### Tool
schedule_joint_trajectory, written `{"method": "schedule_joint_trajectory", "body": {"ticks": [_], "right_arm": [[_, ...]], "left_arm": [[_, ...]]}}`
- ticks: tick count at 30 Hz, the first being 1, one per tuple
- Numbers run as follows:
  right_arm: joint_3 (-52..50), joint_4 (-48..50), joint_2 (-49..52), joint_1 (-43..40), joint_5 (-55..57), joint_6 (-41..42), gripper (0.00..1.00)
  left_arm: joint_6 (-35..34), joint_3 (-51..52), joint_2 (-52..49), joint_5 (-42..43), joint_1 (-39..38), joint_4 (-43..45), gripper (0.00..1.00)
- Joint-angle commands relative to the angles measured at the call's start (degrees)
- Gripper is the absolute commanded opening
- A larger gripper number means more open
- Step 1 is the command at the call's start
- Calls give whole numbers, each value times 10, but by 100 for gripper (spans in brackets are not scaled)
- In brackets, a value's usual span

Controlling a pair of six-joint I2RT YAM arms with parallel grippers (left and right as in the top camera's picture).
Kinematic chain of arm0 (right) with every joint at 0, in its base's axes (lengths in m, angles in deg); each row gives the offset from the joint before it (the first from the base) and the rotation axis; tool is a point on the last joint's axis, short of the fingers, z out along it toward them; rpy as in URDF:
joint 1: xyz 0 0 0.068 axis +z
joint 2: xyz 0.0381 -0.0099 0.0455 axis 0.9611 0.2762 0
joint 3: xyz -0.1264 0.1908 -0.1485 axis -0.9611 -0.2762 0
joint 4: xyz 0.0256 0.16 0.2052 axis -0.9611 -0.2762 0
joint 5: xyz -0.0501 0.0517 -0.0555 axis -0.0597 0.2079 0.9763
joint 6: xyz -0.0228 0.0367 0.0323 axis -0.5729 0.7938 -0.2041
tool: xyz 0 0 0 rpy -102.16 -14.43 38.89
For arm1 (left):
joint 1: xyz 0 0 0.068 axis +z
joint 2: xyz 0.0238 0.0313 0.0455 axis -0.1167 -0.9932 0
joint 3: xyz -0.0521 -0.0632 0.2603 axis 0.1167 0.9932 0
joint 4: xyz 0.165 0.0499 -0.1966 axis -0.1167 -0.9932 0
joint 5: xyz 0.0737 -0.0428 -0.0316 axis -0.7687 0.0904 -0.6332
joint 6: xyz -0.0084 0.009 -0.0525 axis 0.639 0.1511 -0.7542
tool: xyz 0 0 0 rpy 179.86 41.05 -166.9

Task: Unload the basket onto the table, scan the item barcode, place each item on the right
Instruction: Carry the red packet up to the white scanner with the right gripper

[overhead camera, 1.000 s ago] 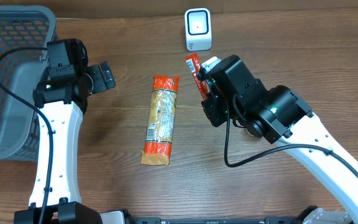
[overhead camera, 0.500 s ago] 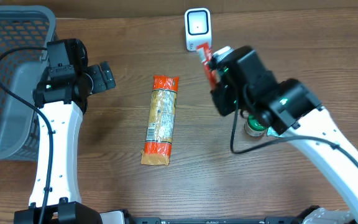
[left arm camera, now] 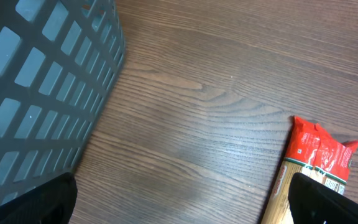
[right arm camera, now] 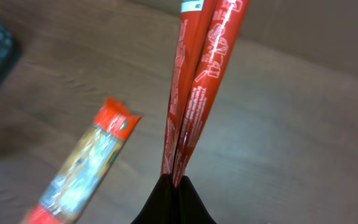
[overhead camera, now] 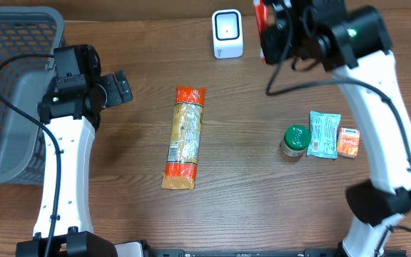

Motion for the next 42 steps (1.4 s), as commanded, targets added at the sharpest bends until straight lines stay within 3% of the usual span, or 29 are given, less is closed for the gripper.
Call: {"method": "schedule_joint_trajectory", "body": {"ticks": [1, 9, 23, 30, 42], "right_arm": [[23, 10, 57, 3, 52, -76, 3], [20, 63, 158, 22, 247, -213, 3], [-9, 223, 258, 107, 610, -282, 3], [-77, 278, 276, 120, 634, -287, 3], [-197, 496, 276, 115, 615, -453, 3]], "left_arm": [[11, -6, -4, -3, 2, 2, 100], [11, -6, -4, -3, 2, 2, 100], [11, -6, -4, -3, 2, 2, 100], [11, -6, -4, -3, 2, 2, 100], [11, -6, -4, -3, 2, 2, 100]]}}
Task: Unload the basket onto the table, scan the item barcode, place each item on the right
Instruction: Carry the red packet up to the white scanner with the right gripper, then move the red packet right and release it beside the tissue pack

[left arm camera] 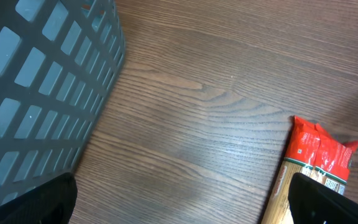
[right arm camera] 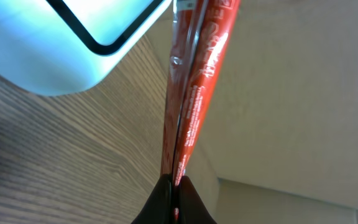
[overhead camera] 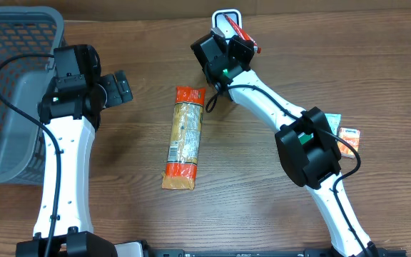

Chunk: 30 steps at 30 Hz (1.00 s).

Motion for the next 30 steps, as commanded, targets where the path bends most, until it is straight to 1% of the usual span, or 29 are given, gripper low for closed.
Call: {"method": "schedule_joint_trajectory", "body": {"ticks": [1, 4, 8, 10, 14, 24, 30], "right_arm": [[-17, 17, 0, -4, -16, -65, 3], [-20, 18, 0, -4, -39, -67, 3], [-21, 19, 0, -5, -41, -70, 3], [-20, 20, 0, -6, -31, -84, 3], [-20, 19, 0, -7, -13, -84, 3], [-21, 19, 0, -8, -13, -84, 3], [-21, 18, 0, -8, 12, -83, 3]], "left_arm": [[11, -6, -4, -3, 2, 2, 100], [11, -6, -4, -3, 2, 2, 100], [11, -6, -4, -3, 2, 2, 100], [11, -6, -4, -3, 2, 2, 100], [11, -6, -4, -3, 2, 2, 100], [11, -6, -4, -3, 2, 2, 100], [11, -6, -4, -3, 2, 2, 100]]}}
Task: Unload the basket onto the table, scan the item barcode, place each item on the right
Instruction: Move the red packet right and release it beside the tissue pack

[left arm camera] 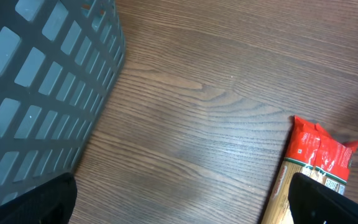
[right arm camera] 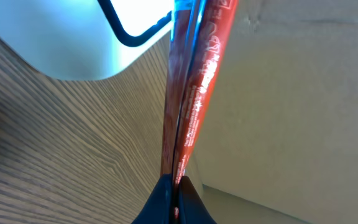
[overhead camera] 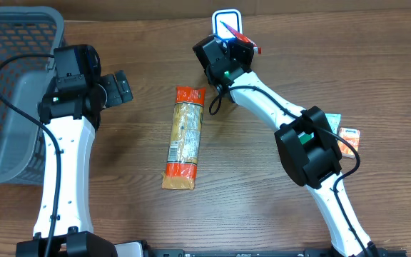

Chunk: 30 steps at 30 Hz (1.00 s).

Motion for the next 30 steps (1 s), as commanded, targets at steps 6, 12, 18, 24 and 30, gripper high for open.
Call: {"method": "schedule_joint_trajectory", "body": {"ticks": [6, 12, 18, 24, 30], "right_arm": [[-4, 5, -9, -4, 57, 101, 3], [-4, -111, -96, -5, -54, 229, 3], [-4, -232, -240, -18, -235, 348, 4], [-4, -359, -315, -68, -386, 489, 4], [-7, -502, -304, -127, -548, 565, 4]], "left_arm": [[11, -6, -4, -3, 2, 2, 100], [11, -6, -4, -3, 2, 2, 100], [11, -6, -4, -3, 2, 2, 100], [11, -6, -4, -3, 2, 2, 100], [11, -6, -4, -3, 2, 2, 99]]}}
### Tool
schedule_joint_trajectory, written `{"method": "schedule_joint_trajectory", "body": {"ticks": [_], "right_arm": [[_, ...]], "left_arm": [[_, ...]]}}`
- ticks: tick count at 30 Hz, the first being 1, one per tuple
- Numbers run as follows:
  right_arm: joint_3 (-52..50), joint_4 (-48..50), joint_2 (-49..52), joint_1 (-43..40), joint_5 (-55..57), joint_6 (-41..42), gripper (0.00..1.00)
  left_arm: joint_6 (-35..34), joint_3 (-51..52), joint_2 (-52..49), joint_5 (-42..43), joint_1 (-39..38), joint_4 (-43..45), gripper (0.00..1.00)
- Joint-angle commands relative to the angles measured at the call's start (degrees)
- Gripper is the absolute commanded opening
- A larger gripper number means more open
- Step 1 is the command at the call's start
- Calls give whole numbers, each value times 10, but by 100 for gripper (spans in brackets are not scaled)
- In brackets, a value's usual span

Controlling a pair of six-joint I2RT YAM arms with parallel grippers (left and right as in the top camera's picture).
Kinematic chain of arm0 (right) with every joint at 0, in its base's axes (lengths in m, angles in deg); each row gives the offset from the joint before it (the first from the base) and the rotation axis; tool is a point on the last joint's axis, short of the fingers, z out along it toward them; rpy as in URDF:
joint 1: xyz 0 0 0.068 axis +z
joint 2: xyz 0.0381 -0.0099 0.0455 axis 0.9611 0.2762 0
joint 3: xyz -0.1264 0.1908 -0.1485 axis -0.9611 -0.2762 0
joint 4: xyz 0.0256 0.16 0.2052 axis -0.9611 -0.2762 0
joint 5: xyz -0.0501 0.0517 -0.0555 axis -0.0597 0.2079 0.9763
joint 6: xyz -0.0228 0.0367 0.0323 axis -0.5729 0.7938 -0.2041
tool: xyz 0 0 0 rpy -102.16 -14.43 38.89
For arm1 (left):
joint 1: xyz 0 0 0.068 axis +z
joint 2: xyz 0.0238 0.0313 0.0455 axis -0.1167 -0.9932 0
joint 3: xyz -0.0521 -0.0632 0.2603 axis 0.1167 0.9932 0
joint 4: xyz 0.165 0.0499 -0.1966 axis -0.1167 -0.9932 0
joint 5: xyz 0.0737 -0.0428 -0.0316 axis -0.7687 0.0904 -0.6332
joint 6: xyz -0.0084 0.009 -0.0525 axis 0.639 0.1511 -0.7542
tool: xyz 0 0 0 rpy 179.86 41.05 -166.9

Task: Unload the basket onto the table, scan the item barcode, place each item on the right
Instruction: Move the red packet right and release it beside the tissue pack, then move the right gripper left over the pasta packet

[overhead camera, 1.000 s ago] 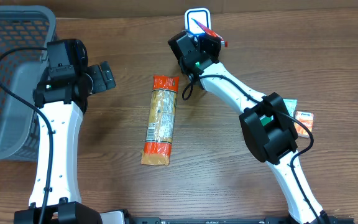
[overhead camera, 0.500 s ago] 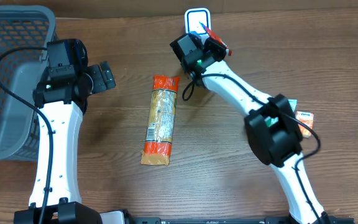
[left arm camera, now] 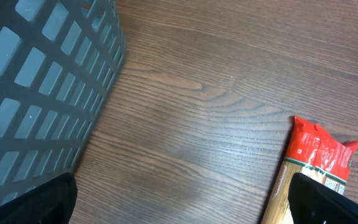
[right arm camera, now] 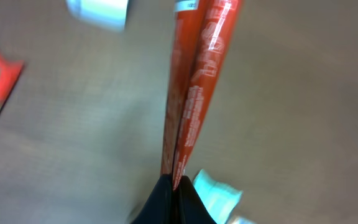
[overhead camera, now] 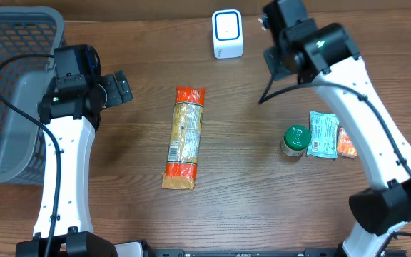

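Observation:
My right gripper point(right arm camera: 174, 183) is shut on a flat red packet point(right arm camera: 191, 87), seen edge-on in the right wrist view. In the overhead view the right gripper point(overhead camera: 277, 23) hangs to the right of the white scanner point(overhead camera: 227, 33), and the arm hides most of the packet. The scanner point(right arm camera: 98, 7) shows blurred at the top of the right wrist view. My left gripper point(left arm camera: 179, 202) is open with nothing between its fingers, over bare wood beside the basket.
A long orange-ended pasta packet point(overhead camera: 185, 137) lies mid-table. A grey basket point(overhead camera: 13, 93) stands at the far left. A green-lidded jar point(overhead camera: 296, 139), a teal packet point(overhead camera: 323, 133) and a small orange packet point(overhead camera: 348, 141) lie at the right.
My right gripper, still shut on the red packet, has moved from in front of the scanner's window to the right of the scanner. The left arm has not moved.
The right gripper first held the red packet up to the right of the scanner. Then it held the packet close against the scanner's lit window, and stayed there a second later. Now it is back to the scanner's right with the packet.

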Motion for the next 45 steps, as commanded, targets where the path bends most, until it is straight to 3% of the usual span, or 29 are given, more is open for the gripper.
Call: {"method": "schedule_joint_trajectory", "body": {"ticks": [1, 6, 14, 27, 36, 41, 42, 44, 45], "right_arm": [[-12, -46, 23, -35, -165, 84, 4], [-82, -63, 23, -54, -241, 86, 4], [-200, -40, 23, -69, -82, 163, 4], [-217, -62, 23, -161, -87, 151, 4], [-324, -9, 23, -162, -86, 138, 4], [-343, 1, 23, -162, -71, 128, 26], [-337, -4, 22, -162, -70, 128, 32], [-316, -15, 18, -162, -72, 134, 54], [-304, -19, 14, -162, -72, 137, 58]], "left_arm": [[11, -6, -4, -3, 2, 2, 100], [11, -6, -4, -3, 2, 2, 100], [11, -6, -4, -3, 2, 2, 100], [11, -6, -4, -3, 2, 2, 100], [11, -6, -4, -3, 2, 2, 100], [11, -6, -4, -3, 2, 2, 100], [11, -6, -4, -3, 2, 2, 100], [11, -6, -4, -3, 2, 2, 100], [11, -6, -4, -3, 2, 2, 100]]}}
